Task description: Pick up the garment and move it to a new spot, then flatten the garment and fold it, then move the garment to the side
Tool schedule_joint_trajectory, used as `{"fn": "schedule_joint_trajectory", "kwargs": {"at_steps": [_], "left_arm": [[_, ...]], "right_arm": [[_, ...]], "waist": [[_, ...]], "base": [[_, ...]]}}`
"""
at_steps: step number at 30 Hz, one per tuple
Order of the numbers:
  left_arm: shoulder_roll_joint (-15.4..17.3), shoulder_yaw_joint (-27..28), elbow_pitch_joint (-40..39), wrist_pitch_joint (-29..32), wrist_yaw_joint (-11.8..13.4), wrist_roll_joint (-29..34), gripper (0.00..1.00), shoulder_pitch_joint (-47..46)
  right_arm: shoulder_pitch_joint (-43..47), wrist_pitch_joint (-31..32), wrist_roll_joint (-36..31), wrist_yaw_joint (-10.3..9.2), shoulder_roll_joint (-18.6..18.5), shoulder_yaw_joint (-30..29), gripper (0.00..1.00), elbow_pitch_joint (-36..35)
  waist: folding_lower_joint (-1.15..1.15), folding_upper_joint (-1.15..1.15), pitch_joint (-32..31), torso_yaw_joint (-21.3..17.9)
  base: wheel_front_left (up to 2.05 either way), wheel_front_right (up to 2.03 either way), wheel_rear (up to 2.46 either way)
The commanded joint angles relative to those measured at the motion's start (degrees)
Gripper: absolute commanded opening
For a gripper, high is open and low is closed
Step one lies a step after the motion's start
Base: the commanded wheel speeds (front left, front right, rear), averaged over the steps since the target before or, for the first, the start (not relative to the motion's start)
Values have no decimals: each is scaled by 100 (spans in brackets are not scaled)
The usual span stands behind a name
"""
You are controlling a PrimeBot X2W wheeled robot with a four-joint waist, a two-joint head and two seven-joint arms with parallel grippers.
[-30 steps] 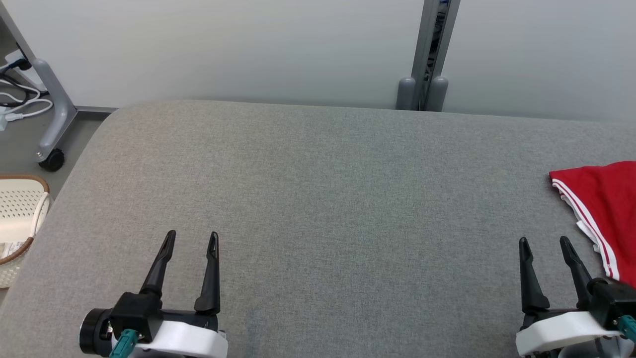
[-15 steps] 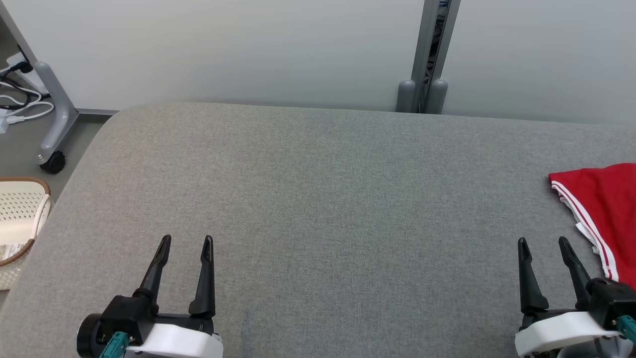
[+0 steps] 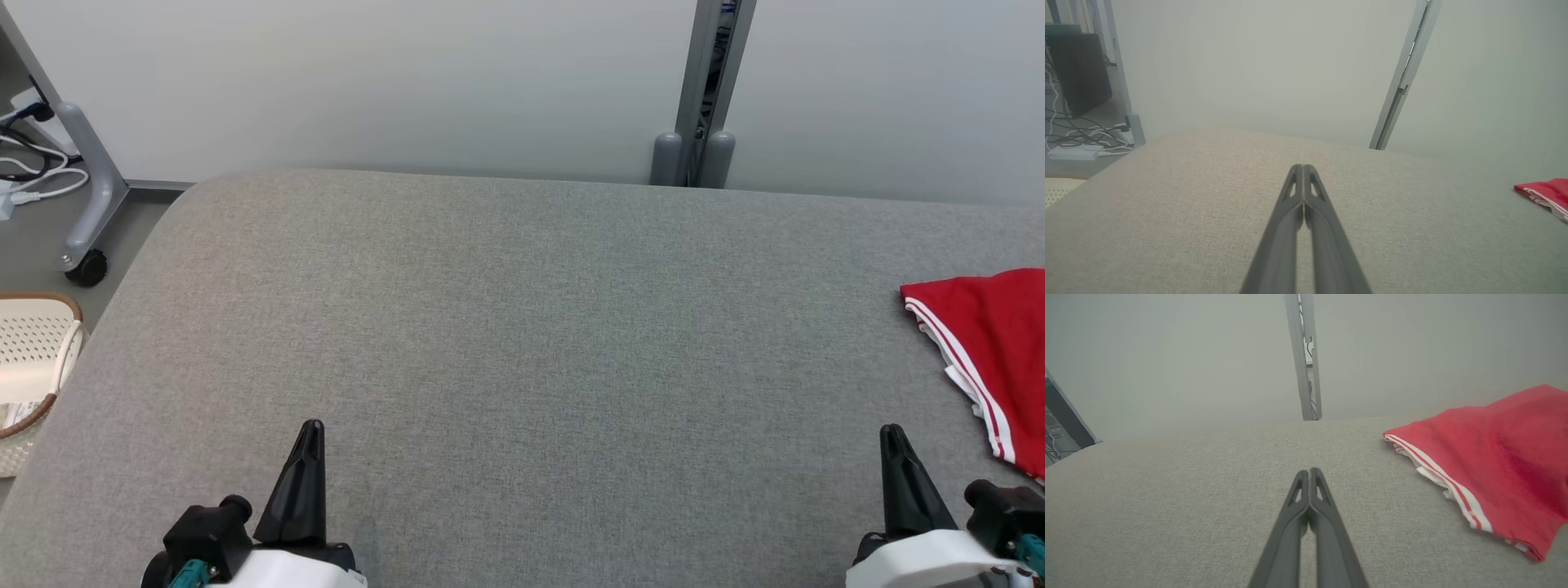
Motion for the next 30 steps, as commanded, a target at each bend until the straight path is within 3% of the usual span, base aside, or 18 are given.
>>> {"fn": "schedule_joint_trajectory", "kwargs": {"at_steps": [1, 30], "left_arm": [[19, 8, -54, 52, -26, -341, 0, -165], [44, 19, 469, 621, -226, -3086, 0, -786]], "right_arm": [[-130, 99, 339, 0, -42, -100, 0, -75], [-176, 887, 3205, 0, -76, -544, 0, -277]], "waist": [[0, 0, -1, -10], [0, 0, -19, -142]], "base": [[0, 0, 0], [0, 0, 0]]}}
